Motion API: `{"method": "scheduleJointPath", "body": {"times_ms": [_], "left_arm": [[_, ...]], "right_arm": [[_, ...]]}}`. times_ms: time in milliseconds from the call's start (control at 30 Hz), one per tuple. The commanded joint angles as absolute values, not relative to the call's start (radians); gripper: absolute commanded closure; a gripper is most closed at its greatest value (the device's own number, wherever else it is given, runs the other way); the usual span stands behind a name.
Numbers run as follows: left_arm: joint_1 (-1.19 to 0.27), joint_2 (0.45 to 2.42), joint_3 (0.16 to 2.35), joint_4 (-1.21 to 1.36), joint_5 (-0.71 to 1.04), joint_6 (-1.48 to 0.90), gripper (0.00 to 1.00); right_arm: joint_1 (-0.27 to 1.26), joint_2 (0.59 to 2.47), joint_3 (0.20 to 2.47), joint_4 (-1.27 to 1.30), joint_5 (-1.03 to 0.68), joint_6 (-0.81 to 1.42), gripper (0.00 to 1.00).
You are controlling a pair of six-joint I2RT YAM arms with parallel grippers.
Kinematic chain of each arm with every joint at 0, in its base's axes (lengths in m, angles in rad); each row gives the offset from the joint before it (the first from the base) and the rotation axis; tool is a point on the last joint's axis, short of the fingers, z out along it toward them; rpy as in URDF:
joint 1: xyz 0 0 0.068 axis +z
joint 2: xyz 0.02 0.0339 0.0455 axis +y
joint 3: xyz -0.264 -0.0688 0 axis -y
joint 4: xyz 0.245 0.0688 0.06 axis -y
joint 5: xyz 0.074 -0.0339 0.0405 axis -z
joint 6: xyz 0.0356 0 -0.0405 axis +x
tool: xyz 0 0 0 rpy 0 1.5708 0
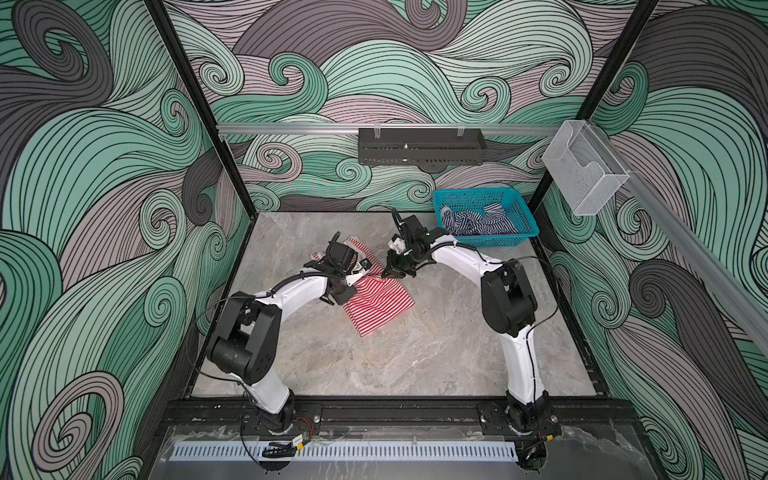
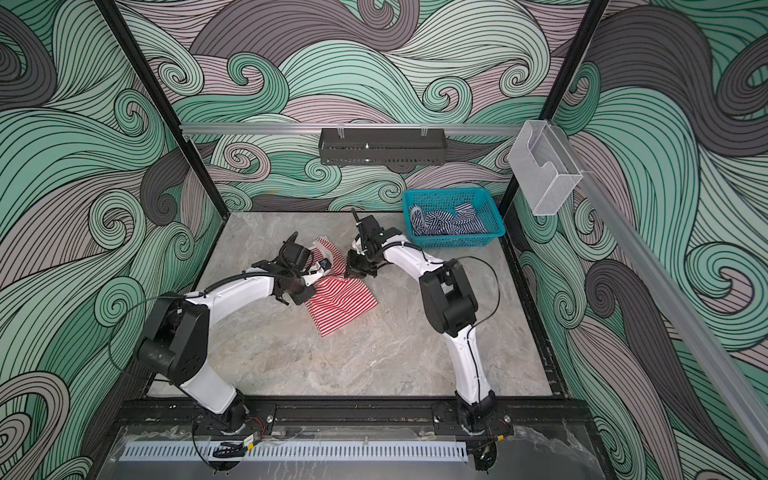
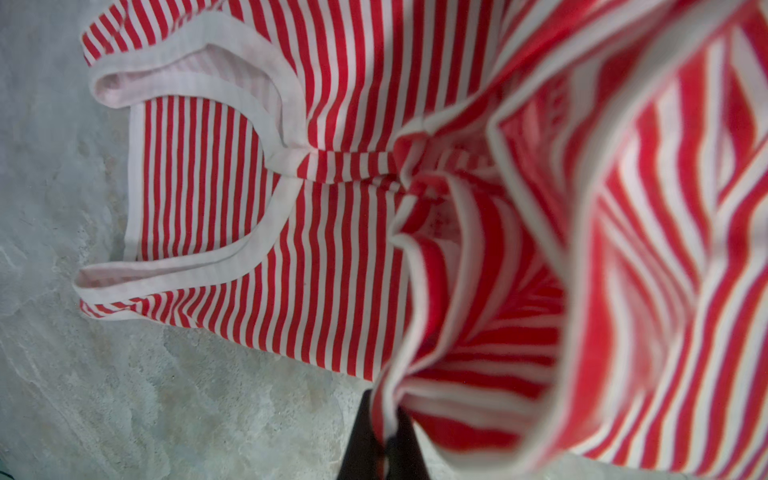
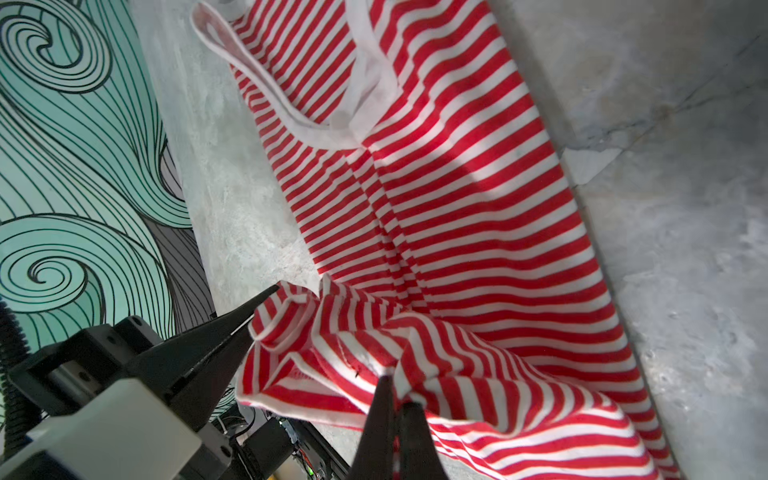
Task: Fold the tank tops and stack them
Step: 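Fold the lifted hem over toward the neckline with both grippers, then lower the fold onto the top and open both grippers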
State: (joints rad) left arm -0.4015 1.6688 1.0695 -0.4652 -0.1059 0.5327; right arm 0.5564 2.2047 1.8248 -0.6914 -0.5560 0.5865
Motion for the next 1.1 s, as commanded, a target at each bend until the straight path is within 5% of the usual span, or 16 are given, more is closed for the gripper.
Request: {"method": "scheduleJointPath", "body": {"times_ms": [0, 467, 633, 833, 933, 1067], "left_arm": [[-0.393, 1.696, 1.124, -0.45, -0.137, 0.521, 1.0], [-0.386, 1.733, 1.114, -0.417, -0.219, 0.493, 1.0], [-0.386, 1.748, 1.122, -0.404, -0.267, 0.487, 1.0], [-0.38, 1.752, 1.13, -0.343, -0.391, 0.438, 0.68], [-0.373, 1.691, 1.109, -0.293, -0.415, 0.425, 0.52], [-0.371, 1.637, 1.118, -0.339, -0.37, 0.415, 0.46]], "right_arm": [[0.542, 2.235, 1.902, -0.738, -0.539, 0.591, 1.0], [0.53, 2.389, 2.078, -0.795, -0.494, 0.574, 0.97], [0.531, 2.438, 2.161, -0.801, -0.509, 0.572, 0.79], [0.54, 2.327, 2.032, -0.61, -0.512, 0.567, 0.43], [0.542, 2.247, 1.949, -0.551, -0.498, 0.568, 0.4], [0.566, 2.173, 1.852, -0.537, -0.457, 0.559, 0.45]]}}
